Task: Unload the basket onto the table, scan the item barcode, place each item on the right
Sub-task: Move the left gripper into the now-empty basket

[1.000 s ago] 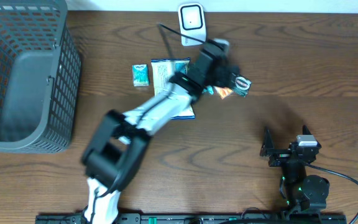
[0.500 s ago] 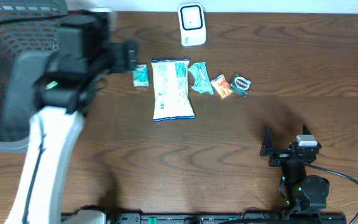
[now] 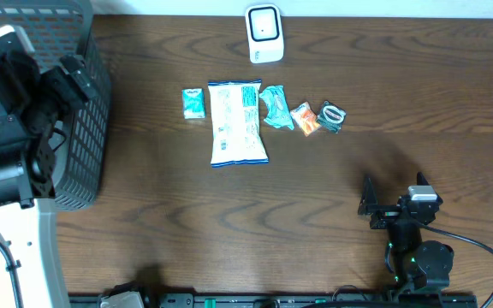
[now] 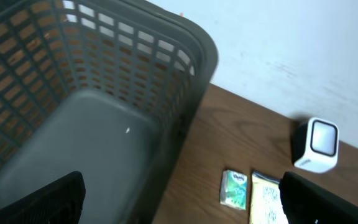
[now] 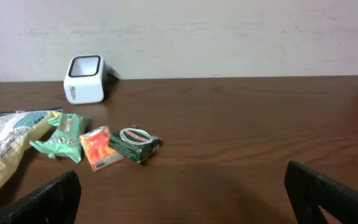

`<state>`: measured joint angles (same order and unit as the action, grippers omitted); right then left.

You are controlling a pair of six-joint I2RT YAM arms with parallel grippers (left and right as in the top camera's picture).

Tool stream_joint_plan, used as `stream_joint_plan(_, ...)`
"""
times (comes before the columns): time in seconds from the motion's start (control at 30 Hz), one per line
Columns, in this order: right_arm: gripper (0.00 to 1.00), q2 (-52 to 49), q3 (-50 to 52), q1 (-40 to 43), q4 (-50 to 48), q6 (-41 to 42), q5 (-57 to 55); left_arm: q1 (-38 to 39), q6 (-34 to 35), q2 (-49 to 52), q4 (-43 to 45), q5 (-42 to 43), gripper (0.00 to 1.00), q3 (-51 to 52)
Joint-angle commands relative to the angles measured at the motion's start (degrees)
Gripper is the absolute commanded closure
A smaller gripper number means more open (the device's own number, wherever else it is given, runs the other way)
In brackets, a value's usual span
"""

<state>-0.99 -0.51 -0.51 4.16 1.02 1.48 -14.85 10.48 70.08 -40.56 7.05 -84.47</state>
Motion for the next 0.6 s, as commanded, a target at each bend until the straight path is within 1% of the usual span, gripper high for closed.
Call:
stream_joint_plan(0.0,0.01,0.2,0.2,0.4,0.1,0.6,-0.3,-2.3,2.1,-0.1,1.0,-6.2,0.02,-0.2)
stream_joint_plan(0.03,0.01,0.2,0.2,0.4,0.1,0.6,-0.3,-4.2,6.7,-0.1,2.3,-10.5,0.02,-0.2)
stream_joint_plan(0.13,0.01,0.2,0.2,0.4,0.1,0.6,-0.3,-9.9,19.1,0.0,2.6,-12.2,0.03,-0.2)
stream_joint_plan(0.2,0.01,0.2,0.2,0.4,0.1,0.6,-0.3,-12.9,22.0,0.4,1.8,-12.2,0.02,-0.2)
stream_joint_plan(0.47,0.01,0.2,0.2,0.4,0.1,0.6,-0.3,-13.5,22.0,1.6,-4.1,-12.2,0.02,-0.2)
stream_joint_plan(0.57,0.01,0.2,0.2,0.4,0.1,0.6,-0.3,-13.5,22.0,1.7,-5.0,-12.2,0.02,-0.1)
